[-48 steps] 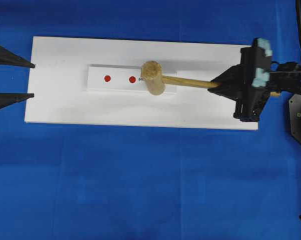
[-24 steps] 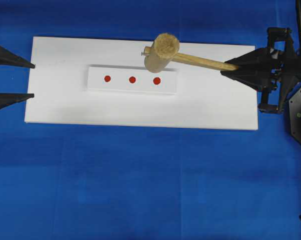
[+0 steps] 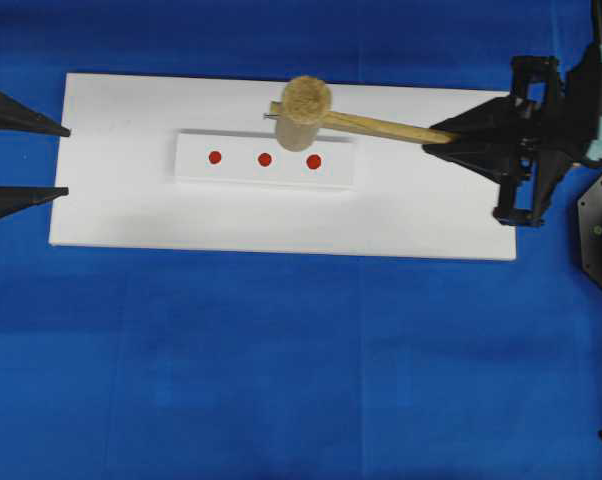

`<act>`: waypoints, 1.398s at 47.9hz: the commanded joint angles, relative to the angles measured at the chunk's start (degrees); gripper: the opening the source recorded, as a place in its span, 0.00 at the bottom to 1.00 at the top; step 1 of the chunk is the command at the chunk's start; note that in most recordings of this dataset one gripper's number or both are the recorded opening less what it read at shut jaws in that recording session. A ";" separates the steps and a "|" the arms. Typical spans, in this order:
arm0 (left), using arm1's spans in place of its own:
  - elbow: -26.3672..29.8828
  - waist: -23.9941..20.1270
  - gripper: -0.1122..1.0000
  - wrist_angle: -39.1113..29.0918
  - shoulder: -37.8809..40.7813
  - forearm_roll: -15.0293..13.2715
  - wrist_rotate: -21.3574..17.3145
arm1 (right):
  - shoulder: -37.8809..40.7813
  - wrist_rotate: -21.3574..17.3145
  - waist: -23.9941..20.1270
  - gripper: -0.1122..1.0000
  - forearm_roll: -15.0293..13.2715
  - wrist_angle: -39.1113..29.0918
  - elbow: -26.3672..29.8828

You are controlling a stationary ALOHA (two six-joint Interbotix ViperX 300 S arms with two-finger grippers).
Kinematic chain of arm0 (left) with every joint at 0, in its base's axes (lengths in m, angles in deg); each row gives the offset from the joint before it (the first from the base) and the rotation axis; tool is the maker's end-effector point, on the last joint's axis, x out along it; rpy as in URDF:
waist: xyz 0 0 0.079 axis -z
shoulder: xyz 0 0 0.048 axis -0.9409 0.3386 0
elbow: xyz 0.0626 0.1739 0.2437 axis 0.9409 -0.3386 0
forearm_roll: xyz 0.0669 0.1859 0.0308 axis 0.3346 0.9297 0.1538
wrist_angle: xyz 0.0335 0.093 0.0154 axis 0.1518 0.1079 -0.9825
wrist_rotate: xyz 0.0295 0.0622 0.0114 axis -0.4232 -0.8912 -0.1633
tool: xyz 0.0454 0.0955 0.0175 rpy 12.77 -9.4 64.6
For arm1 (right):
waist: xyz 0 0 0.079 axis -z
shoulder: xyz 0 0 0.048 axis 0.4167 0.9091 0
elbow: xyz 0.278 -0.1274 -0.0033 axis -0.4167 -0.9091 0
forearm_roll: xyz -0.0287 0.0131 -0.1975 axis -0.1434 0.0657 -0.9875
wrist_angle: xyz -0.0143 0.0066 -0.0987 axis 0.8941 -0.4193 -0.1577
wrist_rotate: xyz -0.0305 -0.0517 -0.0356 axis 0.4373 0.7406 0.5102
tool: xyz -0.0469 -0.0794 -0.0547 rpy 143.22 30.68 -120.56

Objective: Hit the mark with a hammer.
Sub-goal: 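Move the raised mallet back left over the board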

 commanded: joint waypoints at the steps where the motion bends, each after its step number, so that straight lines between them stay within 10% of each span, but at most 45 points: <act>1: 0.62 -0.18 0.72 0.53 0.62 -0.09 0.09 | 2.46 0.09 -0.09 0.12 -0.09 0.70 3.52; 36: 0.44 -0.18 0.72 0.53 0.62 0.00 0.00 | 25.66 0.44 -0.70 0.12 -0.18 1.23 23.20; 67: -0.53 -3.87 0.81 14.24 9.58 -0.09 0.09 | 26.28 0.44 -0.70 0.12 -0.18 1.14 23.73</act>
